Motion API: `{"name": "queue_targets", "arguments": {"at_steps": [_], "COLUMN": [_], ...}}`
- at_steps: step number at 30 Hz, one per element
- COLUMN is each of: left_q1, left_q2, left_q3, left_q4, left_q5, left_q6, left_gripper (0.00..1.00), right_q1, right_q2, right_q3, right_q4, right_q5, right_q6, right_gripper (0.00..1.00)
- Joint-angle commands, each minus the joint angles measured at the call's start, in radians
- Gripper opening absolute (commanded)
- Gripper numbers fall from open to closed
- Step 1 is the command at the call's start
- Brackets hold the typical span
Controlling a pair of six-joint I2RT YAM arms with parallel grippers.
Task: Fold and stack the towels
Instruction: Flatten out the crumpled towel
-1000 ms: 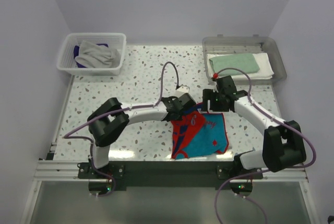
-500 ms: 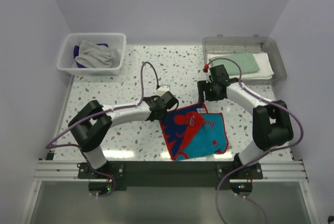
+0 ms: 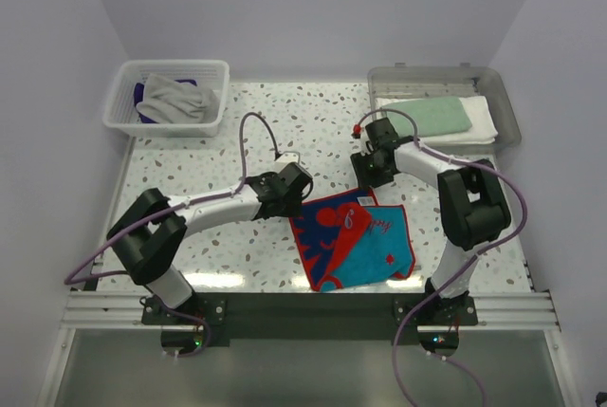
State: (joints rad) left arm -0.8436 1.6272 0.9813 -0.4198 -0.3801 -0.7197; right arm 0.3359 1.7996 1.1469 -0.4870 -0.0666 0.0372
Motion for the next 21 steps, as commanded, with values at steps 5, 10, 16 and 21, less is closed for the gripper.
{"name": "queue_targets", "arguments": {"at_steps": [5, 10, 16, 21], "left_q1": [0.024, 0.034, 0.035, 0.035], "left_q2": [0.006, 0.048, 0.095, 0.109], "left_q3": [-0.016, 0.011, 0.034, 0.053], "left_q4": [0.084, 0.090, 0.090, 0.104], "left_q5": [0.040, 0.061, 0.079, 0.086], "left_q6": [0.029, 0.065, 0.080, 0.085], "left_gripper": [0.56, 0.56, 0.56, 0.57], "right_q1": [0.029, 0.040, 0.066, 0.074], "right_q2": [0.067, 0.101, 0.115, 0.113], "right_q3": [0.042, 0.048, 0.045, 0.042], "right_q4": [-0.035, -0.058, -0.082, -0.081], "right_q5": [0.059, 0.082, 0.111, 0.110], "right_q6": [-0.031, -0.033, -0.058, -0.057], "right_gripper": [0.47, 0.38, 0.12, 0.00]}}
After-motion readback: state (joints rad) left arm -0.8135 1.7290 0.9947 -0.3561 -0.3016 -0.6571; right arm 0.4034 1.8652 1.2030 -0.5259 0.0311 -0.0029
